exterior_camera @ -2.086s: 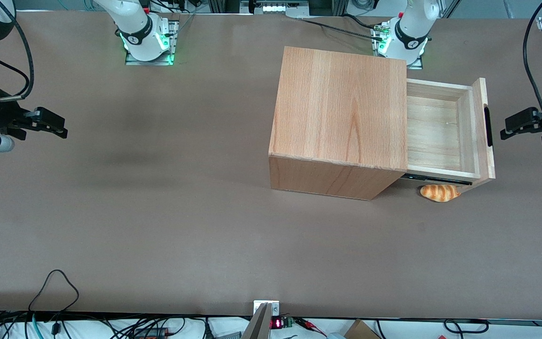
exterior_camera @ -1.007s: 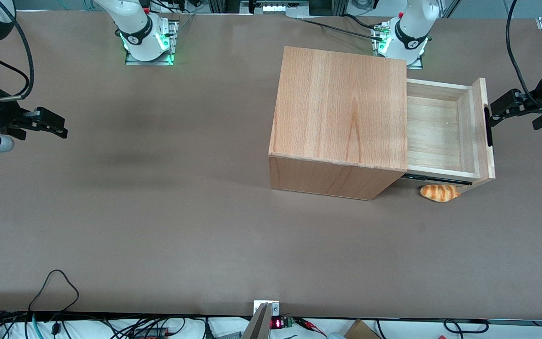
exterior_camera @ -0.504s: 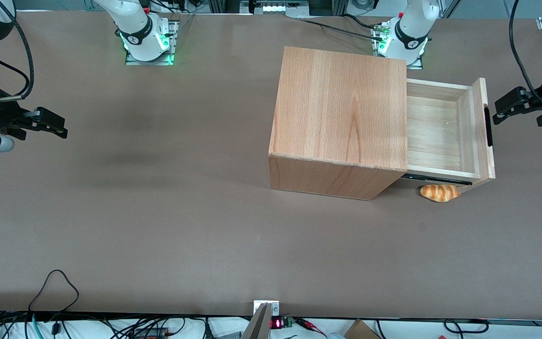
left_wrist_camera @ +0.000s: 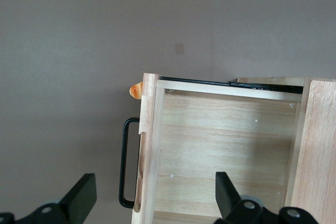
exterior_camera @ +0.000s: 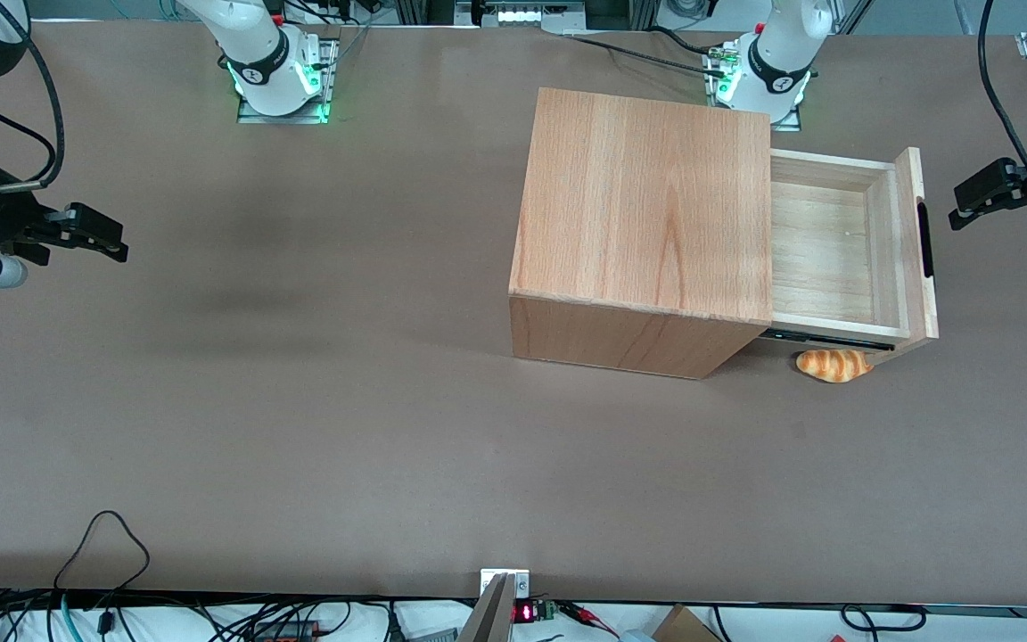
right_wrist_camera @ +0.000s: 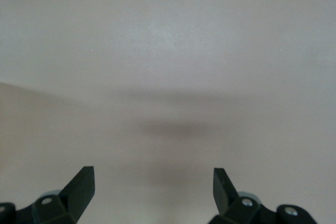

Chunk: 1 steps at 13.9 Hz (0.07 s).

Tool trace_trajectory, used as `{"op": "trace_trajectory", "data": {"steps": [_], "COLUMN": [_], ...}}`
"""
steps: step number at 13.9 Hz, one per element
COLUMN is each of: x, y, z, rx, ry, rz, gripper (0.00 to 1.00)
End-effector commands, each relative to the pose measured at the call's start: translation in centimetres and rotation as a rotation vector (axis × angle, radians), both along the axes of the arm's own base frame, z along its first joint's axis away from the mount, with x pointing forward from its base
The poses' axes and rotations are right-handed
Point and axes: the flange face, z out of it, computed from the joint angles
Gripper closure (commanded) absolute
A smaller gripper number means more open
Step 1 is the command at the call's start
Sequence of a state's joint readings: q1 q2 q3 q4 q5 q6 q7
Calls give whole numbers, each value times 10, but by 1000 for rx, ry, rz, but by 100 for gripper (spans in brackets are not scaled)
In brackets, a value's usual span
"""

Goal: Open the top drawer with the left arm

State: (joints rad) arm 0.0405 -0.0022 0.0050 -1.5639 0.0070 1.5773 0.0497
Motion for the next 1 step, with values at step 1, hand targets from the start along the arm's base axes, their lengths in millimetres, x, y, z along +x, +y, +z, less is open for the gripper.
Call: {"op": "trace_trajectory", "data": {"steps": [1], "x": [4], "y": [0], "z": [6], "rx": [16], "ry": [4], "rz": [5], "gripper": [0]}}
